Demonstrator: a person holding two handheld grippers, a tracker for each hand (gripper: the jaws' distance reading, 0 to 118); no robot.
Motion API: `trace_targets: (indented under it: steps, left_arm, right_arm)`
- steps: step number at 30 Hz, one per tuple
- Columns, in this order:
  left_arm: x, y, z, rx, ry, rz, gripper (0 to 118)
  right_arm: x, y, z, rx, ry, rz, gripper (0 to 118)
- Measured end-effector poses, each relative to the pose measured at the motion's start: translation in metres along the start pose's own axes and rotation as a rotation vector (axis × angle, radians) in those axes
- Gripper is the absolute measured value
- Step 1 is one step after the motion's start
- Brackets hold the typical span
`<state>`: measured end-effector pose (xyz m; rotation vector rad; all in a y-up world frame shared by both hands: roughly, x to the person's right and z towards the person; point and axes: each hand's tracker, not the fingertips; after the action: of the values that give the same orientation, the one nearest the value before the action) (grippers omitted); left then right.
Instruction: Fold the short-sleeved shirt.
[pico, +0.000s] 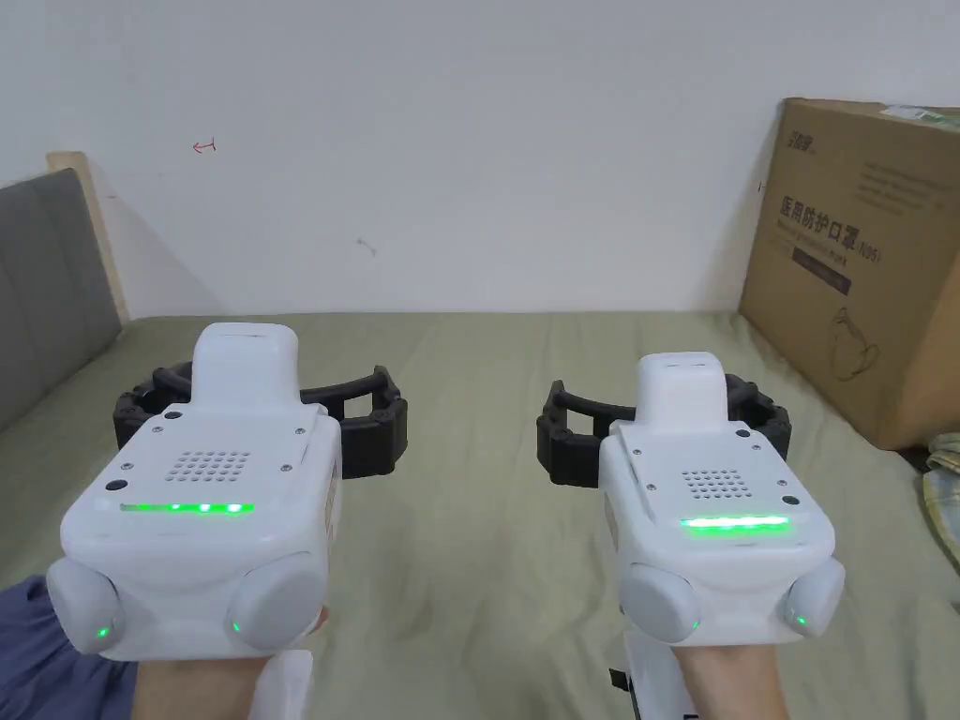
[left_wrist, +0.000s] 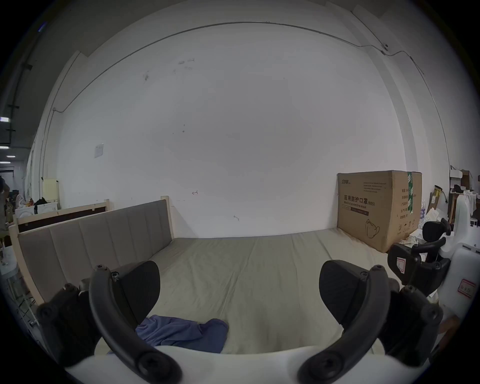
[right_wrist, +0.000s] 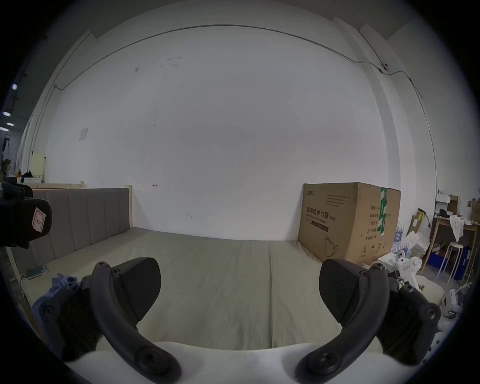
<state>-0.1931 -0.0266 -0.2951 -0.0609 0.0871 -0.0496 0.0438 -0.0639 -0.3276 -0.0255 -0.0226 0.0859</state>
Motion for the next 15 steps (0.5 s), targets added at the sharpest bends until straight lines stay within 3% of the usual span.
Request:
trace_targets:
  steps: [5, 12, 15]
  left_arm:
    - [0.0011, -0.0010, 0.0003, -0.003, 0.001, -0.003, 118]
    - [0.0016, -0.0035, 0.0037, 0.022, -0.035, -0.002, 118]
    - [0.0004, -0.0026, 0.0032, 0.019, -0.034, 0.023, 118]
  right_arm:
    - [0.0027, 0.0000, 0.0001, -0.012, -0.005, -0.012, 118]
    - [-0.0016, -0.0015, 0.0046, 0.010, -0.044, 0.047, 118]
    - [0.0013, -0.0009, 0.0020, -0.017, -0.035, 0.019, 118]
